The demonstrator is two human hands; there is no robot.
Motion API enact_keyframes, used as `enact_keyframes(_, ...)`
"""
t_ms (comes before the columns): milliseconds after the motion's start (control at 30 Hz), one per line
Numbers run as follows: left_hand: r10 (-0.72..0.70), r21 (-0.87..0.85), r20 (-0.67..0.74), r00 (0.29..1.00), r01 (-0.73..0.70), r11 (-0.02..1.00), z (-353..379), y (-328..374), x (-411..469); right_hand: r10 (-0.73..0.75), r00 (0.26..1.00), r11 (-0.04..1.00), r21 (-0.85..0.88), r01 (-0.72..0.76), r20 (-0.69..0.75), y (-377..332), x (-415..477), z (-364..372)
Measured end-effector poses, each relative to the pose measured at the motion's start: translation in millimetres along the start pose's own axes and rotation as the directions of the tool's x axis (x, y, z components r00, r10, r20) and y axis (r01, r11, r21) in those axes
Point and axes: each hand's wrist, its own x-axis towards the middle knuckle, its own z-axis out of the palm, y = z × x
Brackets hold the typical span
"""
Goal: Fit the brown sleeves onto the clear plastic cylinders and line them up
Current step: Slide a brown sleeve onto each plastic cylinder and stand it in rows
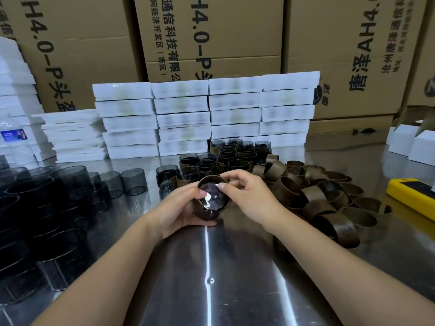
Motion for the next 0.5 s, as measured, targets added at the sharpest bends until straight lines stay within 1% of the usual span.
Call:
enact_keyframes(100,-0.021,-0.034,0.004,1.0,0.021,0.999,0.4,0.2,0.3,0.024,0.999,0.999,0.024,-0.023,-0.024,3.0,2.7,0.7)
enact_keyframes(233,-0.063,-0.126,-0.004,0.998,0.062,0.99,0.5,-0.6,-0.5,0.062,0.997,0.998,0.023,-0.061,-0.039,6.3,2.6,1.7)
enact_keyframes(367,-0.059,-0.163,0.018,0.998,0.061,0.985,1.7,-0.5,-0.9,0.101,0.995,0.995,0.015,-0.101,-0.011,5.3,-0.3,6.1)
enact_keyframes(500,-0.065,-0.208,0.013,0.998,0.067,0.976,2.0,-0.8,-0.8,0.179,0.983,0.98,0.078,-0.181,0.034,3.5,-2.6,12.0)
